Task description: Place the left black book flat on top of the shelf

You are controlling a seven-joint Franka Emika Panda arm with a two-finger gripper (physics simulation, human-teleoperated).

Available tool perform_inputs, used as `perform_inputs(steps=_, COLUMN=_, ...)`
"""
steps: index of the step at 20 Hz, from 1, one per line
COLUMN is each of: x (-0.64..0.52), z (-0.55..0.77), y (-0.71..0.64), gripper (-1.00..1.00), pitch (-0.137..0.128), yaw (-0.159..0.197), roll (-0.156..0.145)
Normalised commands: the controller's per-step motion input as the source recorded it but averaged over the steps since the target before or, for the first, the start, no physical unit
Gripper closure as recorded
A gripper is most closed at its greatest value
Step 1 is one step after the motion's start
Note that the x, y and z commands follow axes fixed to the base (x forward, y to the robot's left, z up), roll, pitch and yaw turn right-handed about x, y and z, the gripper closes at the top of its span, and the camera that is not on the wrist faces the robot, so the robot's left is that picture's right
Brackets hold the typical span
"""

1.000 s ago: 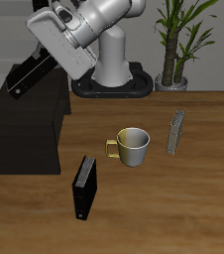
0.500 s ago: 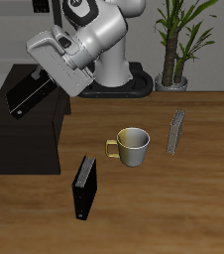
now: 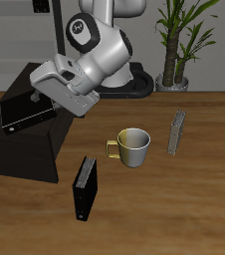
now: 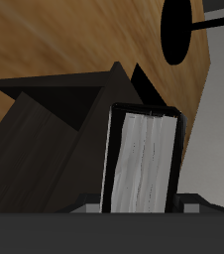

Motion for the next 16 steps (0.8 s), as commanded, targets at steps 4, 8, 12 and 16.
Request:
perform_inputs(steps=4, x=0.15, z=-0.36, y=0.33, gripper=-1.00, pitch=0.129, yaw=-0.050, roll=0.110)
perform_inputs(steps=8, x=-0.02, z=-0.06, y=0.31, gripper=-1.00, pitch=0.032, yaw=-0.031, roll=0.042)
perform_inputs(steps=12, x=0.00, z=0.13, y=0.35, gripper=-1.00, pitch=-0.001, yaw=-0.056, roll=0.091)
perform_inputs(steps=16, x=-0.03, z=0.21, y=0.28, gripper=-1.00, pitch=-0.027, yaw=-0.056, roll=0.077)
